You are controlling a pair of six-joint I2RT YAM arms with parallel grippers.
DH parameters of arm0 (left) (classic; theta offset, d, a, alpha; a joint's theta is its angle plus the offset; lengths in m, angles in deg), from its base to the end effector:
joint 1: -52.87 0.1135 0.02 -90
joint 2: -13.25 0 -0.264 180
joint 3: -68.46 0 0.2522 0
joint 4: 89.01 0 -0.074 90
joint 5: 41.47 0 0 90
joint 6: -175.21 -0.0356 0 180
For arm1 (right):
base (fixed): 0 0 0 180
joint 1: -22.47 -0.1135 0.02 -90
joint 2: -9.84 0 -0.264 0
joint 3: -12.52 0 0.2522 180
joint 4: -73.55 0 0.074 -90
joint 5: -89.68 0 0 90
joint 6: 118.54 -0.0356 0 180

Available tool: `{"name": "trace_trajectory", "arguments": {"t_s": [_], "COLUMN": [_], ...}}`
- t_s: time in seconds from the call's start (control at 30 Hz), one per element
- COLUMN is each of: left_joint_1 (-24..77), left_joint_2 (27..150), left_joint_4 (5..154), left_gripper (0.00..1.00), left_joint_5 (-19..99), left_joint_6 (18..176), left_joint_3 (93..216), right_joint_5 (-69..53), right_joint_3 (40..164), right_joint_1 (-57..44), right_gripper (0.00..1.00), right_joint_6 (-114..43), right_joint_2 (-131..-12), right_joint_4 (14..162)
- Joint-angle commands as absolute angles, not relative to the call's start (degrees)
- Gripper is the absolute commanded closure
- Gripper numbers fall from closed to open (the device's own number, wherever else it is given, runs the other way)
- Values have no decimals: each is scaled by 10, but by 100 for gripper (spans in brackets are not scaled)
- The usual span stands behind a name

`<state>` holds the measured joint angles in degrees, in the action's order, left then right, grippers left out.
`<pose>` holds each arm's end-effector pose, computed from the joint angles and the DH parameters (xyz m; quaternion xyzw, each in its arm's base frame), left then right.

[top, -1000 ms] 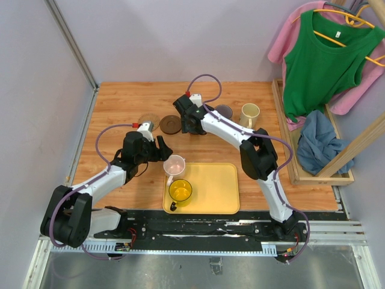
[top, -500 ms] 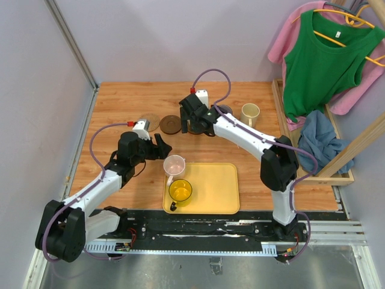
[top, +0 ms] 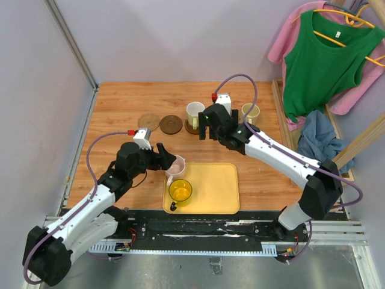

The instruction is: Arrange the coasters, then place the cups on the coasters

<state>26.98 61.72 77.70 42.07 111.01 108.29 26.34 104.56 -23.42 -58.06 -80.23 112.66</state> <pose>0.1744 -0.0891 0.2324 0.0322 0.8274 -0.2856 0.4826 0.2598 0.2450 0.3223 -0.0225 0.8771 0.1015 0.4689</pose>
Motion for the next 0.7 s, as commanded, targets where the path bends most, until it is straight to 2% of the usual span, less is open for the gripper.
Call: {"name": "trace_trajectory", "arguments": {"t_s": [0.0, 0.27, 0.67], "left_joint_1": [233, 196, 142], "left_joint_2": [569, 507, 527], "left_joint_4": [702, 624, 618], "left_gripper": [14, 14, 15], "left_joint_5": [473, 521, 552], "left_joint_6": [1149, 1200, 1230], "left_joint_3": [1070, 1047, 1027], "right_joint_5": [296, 277, 260], "right_joint_3": [991, 915, 889], "right_joint_1": [-238, -238, -238], "right_gripper": [2, 2, 2], "right_joint_6": [-560, -550, -545], "right_joint_2": [-746, -688, -676], "right_joint_4": [1075, 1018, 1006]}}
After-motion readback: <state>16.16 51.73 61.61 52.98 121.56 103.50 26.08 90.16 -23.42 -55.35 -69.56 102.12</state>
